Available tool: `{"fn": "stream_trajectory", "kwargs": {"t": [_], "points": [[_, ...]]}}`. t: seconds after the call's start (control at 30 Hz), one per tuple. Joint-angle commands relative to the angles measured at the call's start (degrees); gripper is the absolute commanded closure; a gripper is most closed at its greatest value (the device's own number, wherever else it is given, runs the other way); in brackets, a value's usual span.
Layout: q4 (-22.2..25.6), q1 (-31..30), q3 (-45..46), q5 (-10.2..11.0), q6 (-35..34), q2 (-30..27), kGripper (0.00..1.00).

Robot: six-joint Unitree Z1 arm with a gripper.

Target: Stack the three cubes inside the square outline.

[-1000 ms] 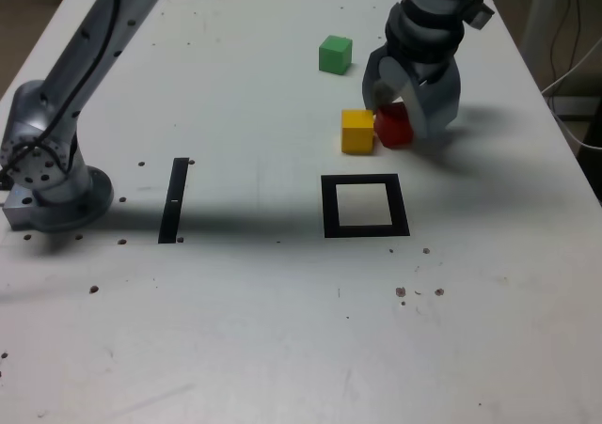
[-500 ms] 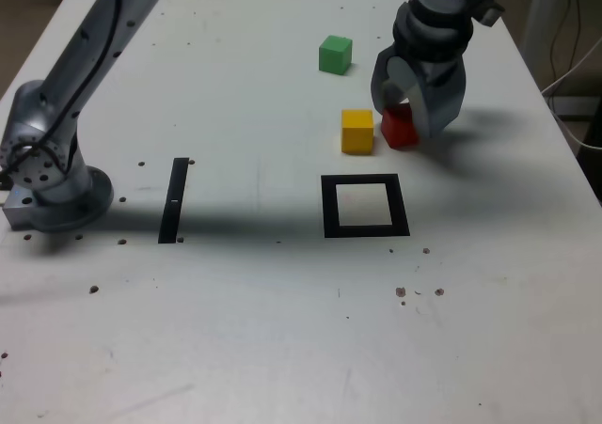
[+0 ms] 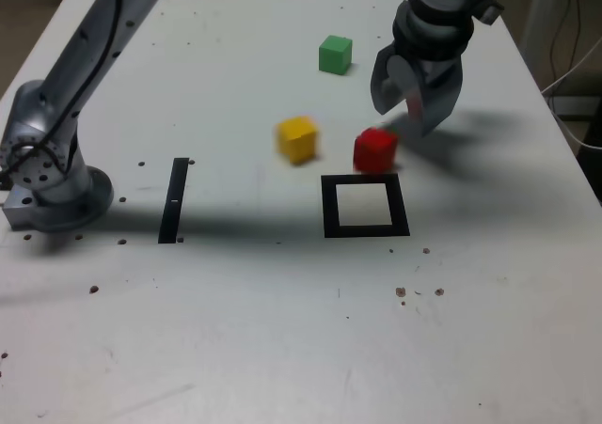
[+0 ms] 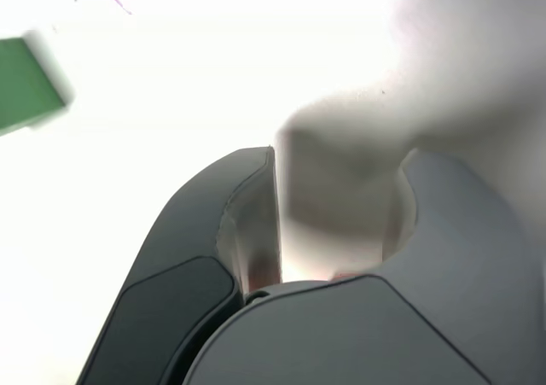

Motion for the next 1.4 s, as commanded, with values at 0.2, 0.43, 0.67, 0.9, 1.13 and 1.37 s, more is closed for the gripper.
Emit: {"fn": "stream_trajectory", "kwargs": {"t": [0.2, 0.43, 0.67, 0.9, 1.13, 1.37], "points": [[1.29, -1.09, -0.55, -0.23, -1.37, -2.73, 0.56], [1.95, -1.23, -0.61, -0.28, -1.94, -2.99, 0.56], [4.06, -1.86, 1.61, -0.43, -2.16, -5.17, 0.24], [3.80, -3.13, 7.49, -1.03, -2.21, -9.03, 0.03], [3.07, -5.83, 12.89, -1.78, -2.12, -12.49, 0.01], [0.70, -7.76, 17.11, -2.89, -2.15, -13.40, 0.01]]}}
